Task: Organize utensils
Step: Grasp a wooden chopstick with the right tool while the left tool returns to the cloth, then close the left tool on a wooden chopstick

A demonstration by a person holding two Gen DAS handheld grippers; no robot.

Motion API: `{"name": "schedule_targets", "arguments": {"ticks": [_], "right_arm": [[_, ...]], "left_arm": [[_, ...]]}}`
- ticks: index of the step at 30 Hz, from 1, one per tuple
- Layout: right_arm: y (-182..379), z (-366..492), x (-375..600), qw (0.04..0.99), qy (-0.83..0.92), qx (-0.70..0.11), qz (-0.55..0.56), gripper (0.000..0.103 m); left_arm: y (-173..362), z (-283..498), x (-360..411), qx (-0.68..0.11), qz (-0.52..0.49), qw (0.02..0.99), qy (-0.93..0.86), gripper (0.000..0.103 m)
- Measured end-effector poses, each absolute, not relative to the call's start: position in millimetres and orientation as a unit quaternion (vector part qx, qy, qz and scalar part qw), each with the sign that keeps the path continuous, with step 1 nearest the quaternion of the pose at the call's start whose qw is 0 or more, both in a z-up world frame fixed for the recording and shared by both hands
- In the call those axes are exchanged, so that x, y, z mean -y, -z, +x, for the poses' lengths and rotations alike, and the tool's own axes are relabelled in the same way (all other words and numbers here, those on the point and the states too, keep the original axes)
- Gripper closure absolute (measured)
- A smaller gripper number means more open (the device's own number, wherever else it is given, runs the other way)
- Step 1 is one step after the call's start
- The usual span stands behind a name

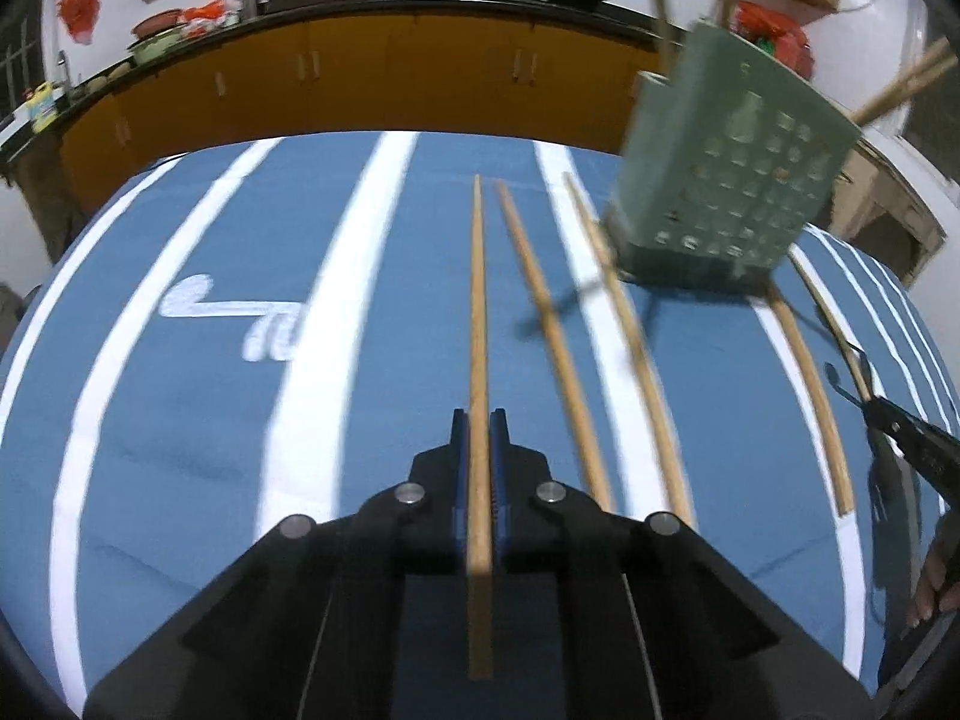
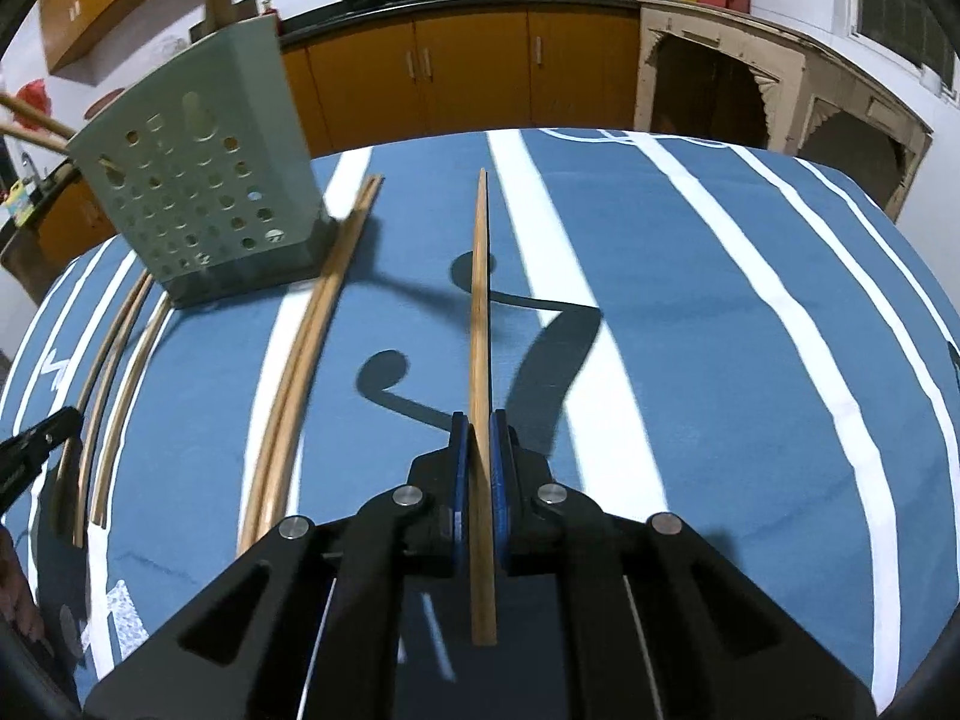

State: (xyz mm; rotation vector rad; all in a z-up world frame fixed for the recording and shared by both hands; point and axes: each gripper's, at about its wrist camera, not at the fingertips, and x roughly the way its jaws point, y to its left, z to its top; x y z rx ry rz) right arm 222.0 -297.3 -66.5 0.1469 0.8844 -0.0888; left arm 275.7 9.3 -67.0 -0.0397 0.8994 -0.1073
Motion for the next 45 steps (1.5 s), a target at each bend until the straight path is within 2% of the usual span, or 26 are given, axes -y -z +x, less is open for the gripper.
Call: {"name": "schedule_targets", "arguments": {"ticks": [6,9,11,13,17,26,27,29,30,34,45], "right_arm": [[66.9,221.3,296.0,0.902,0.04,-0.425,0.069,0.095],[67.6,220.9,294.5,0.903,0.041,-0.422,0.064,0.095],[68.4,220.4,293.0,0.905,0.043,-0.418,0.058,0.095],[68.6,219.9,291.6,0.906,0.044,-0.418,0.055,0.095],[69.1,219.1,292.1,0.906,0.043,-0.417,0.058,0.095],[69.7,213.3,294.5,0.906,0.039,-0.418,0.06,0.094],[69.3,213.4,294.6,0.906,0.038,-0.418,0.058,0.094],[69.1,213.5,293.7,0.906,0.038,-0.418,0.053,0.094],[69.0,213.2,293.7,0.906,0.038,-0.419,0.053,0.095],[60.5,208.3,298.2,0.91,0.034,-0.408,0.068,0.095],[31.4,197.4,308.7,0.927,0.038,-0.367,0.073,0.095]], "left_arm": [[65.9,277.3,-35.2,-0.438,-0.036,0.897,0.038,0.095],[66.4,273.3,-35.0,-0.434,-0.022,0.899,0.049,0.092],[66.1,270.9,-33.2,-0.431,-0.016,0.9,0.059,0.084],[65.9,268.8,-30.7,-0.431,-0.015,0.9,0.064,0.082],[65.7,268.3,-29.0,-0.431,-0.013,0.9,0.064,0.081],[67.2,259.2,-28.3,-0.432,0.008,0.9,0.057,0.082],[67.2,258.5,-28.7,-0.432,0.009,0.9,0.055,0.083],[67.0,257.8,-29.1,-0.432,0.009,0.901,0.045,0.094],[67.0,257.6,-30.1,-0.432,0.007,0.901,0.045,0.095],[64.2,257.9,-33.9,-0.441,-0.003,0.896,0.047,0.095],[33.6,247.9,-43.2,-0.402,-0.016,0.914,0.046,0.095]]}}
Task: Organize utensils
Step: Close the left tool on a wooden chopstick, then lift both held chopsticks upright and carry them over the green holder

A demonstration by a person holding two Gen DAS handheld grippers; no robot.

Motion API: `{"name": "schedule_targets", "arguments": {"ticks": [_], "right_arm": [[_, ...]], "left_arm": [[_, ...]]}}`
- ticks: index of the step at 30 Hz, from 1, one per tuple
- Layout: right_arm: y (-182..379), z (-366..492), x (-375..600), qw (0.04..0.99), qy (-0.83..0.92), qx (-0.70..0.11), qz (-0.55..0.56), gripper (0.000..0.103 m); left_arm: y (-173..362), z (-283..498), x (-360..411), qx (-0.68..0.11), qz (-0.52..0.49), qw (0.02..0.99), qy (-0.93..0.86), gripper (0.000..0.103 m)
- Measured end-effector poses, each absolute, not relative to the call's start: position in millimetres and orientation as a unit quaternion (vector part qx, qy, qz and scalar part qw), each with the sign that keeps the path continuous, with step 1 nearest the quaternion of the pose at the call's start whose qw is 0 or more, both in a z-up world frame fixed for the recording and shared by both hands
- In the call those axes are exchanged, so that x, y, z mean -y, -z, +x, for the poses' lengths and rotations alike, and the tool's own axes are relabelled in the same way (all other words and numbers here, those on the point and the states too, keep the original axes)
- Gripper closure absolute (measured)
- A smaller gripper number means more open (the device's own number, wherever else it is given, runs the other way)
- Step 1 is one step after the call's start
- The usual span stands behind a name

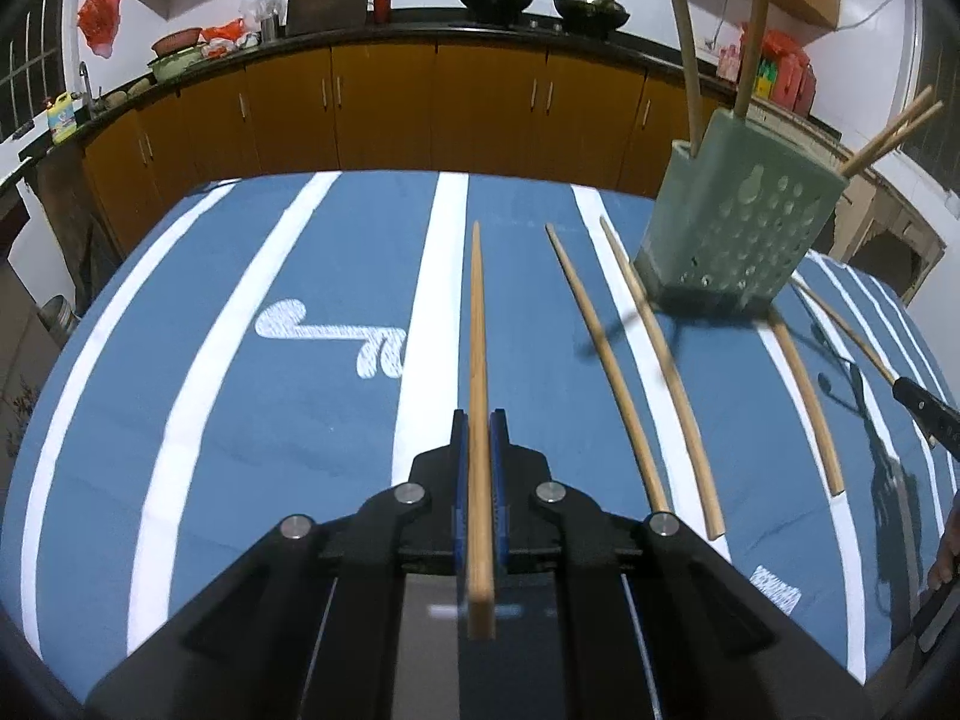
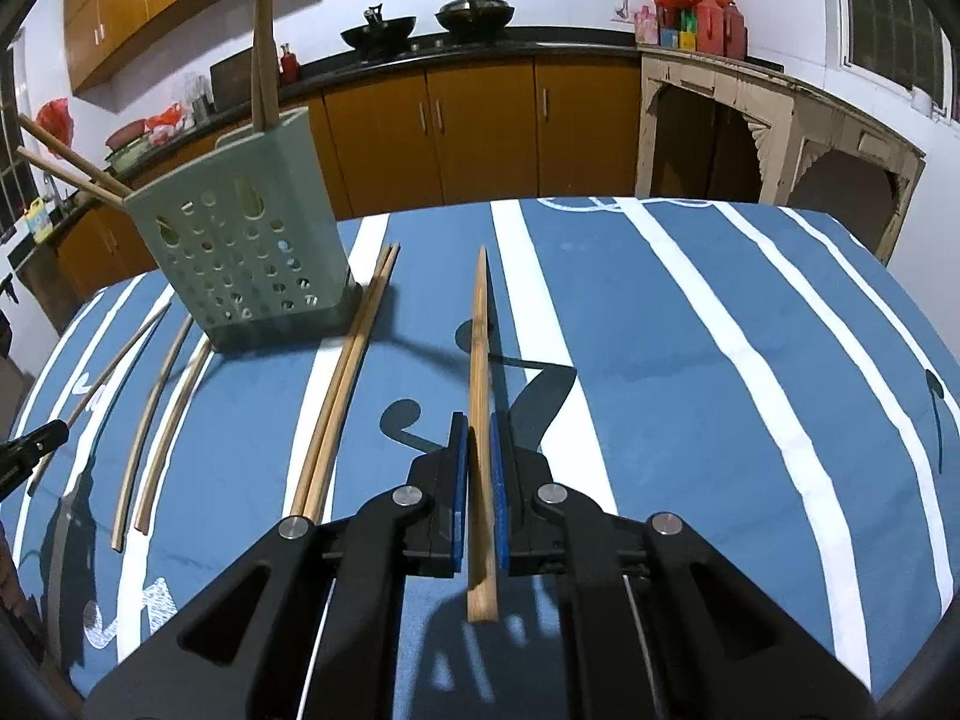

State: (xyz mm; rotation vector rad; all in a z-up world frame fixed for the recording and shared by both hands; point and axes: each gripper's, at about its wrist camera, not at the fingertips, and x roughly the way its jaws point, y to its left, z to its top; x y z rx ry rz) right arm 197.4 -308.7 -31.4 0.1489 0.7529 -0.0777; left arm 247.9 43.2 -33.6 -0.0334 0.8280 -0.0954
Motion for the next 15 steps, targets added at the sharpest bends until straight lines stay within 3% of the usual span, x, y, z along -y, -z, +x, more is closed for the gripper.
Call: {"name": "schedule_targets", "arguments": {"ticks": [15], "right_arm": [[-13.1,186.6,320.5,0.953,0.04,-0.285,0.091,0.095]], "left_arm": [[-36.1,230.4,-54.0,-0.292,-0.064,0.952,0.059,0.095]]}}
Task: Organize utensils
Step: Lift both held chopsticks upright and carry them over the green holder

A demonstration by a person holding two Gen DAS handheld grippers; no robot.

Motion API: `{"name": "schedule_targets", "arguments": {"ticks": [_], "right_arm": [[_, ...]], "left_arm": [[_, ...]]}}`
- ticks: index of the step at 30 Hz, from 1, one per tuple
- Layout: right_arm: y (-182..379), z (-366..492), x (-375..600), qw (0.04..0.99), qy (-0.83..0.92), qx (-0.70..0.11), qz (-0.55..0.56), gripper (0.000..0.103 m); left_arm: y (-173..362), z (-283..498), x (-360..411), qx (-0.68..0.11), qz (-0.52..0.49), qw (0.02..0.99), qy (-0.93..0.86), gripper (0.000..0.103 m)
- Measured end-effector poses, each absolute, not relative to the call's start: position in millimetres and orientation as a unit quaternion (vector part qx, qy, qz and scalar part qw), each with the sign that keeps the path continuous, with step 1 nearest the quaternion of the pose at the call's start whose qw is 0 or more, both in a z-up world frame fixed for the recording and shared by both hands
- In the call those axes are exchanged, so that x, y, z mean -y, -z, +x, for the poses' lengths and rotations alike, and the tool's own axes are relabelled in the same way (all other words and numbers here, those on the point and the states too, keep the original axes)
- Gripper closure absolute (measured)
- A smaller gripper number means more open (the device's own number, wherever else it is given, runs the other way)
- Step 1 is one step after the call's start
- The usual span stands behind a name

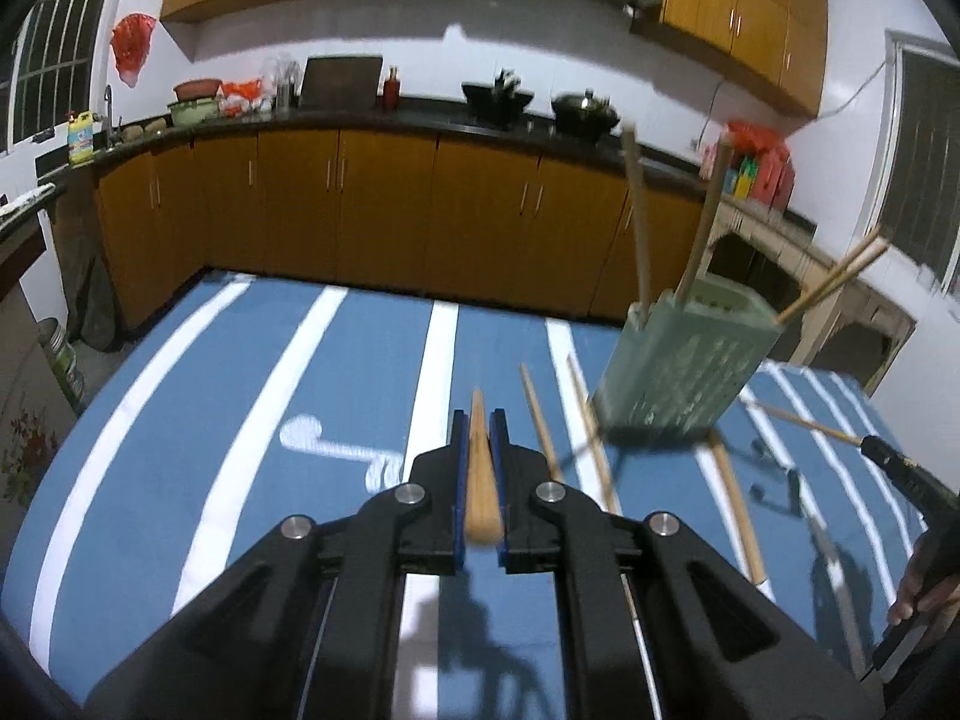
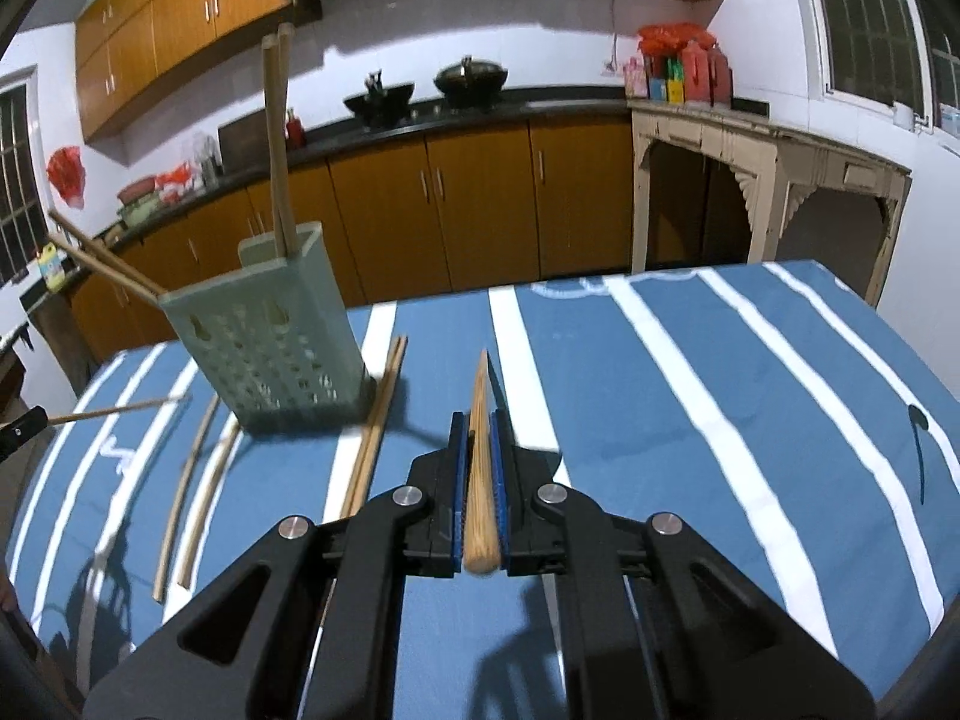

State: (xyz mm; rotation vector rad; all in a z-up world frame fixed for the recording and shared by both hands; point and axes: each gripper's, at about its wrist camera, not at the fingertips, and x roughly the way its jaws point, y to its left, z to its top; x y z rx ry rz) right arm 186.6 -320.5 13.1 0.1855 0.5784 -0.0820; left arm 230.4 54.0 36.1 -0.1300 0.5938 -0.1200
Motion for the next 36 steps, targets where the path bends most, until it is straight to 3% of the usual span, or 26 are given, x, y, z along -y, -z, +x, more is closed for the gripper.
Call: {"name": "schedule_targets", "arguments": {"ticks": [15,36], "right_arm": [[-28.3,182.3,326.1,0.961,0.039,-0.255,0.103,0.095],[-159.0,156.8,312.1,0.982,-0.08,-0.094,0.146,0.096]], "left_arm": [[-60.5,228.8,-55.8,-0.259,-0.074,0.961,0.067,0.095],[-166.9,197.2,-10.4,-0.143,-0.069,0.973,0.167,0.095]]}}
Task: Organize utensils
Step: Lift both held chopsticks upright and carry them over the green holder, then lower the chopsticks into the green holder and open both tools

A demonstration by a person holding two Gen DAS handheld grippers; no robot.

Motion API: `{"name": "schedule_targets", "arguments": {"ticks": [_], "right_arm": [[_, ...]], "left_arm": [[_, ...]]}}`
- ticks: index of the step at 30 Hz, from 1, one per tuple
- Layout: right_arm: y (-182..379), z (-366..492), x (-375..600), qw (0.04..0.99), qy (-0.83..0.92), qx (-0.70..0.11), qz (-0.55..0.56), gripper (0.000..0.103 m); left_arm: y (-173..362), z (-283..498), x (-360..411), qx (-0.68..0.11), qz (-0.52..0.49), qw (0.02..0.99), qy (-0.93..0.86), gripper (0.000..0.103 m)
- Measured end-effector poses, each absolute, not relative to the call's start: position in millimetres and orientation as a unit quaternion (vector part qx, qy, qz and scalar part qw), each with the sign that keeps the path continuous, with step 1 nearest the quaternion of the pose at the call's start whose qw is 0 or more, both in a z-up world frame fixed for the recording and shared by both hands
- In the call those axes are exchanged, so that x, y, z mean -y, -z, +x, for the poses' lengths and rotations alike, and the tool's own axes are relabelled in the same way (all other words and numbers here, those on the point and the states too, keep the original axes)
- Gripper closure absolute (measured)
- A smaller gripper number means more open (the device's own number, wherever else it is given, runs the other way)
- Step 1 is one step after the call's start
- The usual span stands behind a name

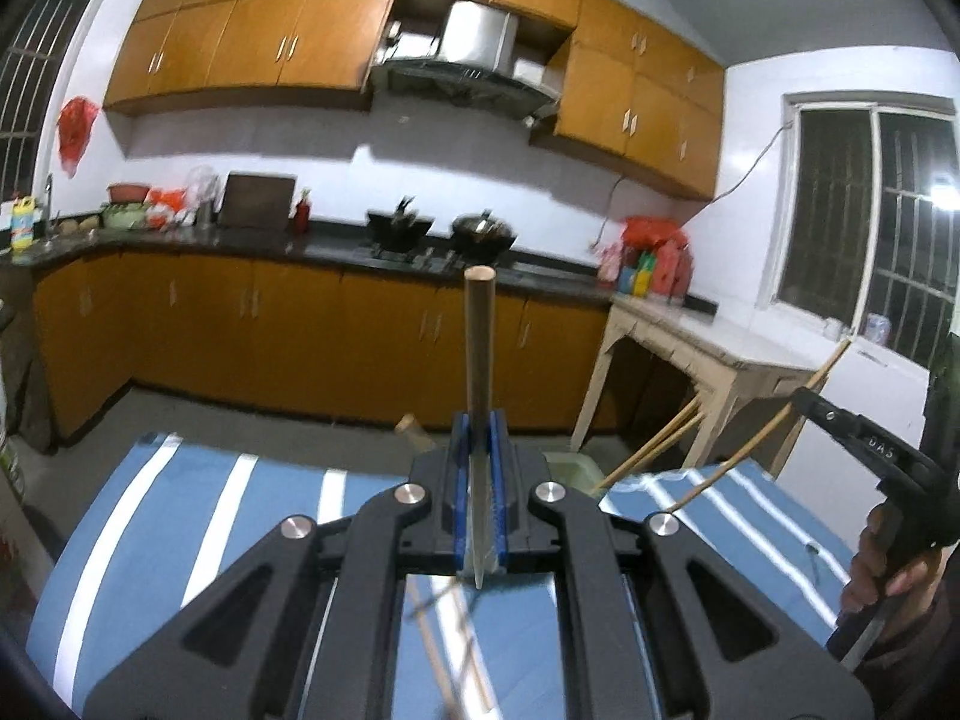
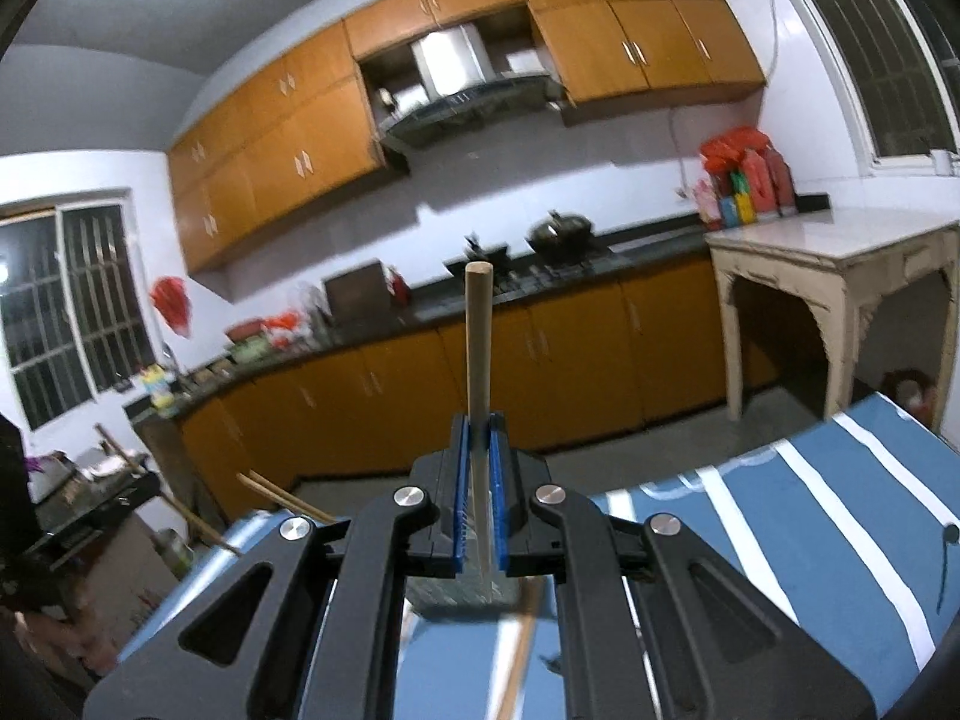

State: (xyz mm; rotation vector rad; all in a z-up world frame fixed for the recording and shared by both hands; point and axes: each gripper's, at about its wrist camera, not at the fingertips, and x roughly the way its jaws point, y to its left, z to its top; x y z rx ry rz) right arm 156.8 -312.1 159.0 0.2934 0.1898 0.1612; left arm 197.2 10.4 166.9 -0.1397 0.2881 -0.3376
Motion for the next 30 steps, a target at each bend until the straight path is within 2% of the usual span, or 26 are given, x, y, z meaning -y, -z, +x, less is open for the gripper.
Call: {"name": "schedule_targets", "arguments": {"ticks": [5,10,30], "right_arm": [[-174.6,162.1,298.8,0.987,-0.08,-0.047,0.132,0.096],[-169.1,178.0,285.6,0.99,-0.073,-0.038,0.116,0.096],[-113.1,235.0,268.7,0.983,-0.072,-0.122,0.115,0.095]], "left_arm": [[-189.2,201.9,8.4,-0.096,-0.089,0.977,0.17,0.095],[-197.2,219.9,21.6,-0.062,-0.095,0.983,0.144,0.095],[-138.5,294.4,44.7,-0.111,-0.11,0.981,0.115,0.095]]}}
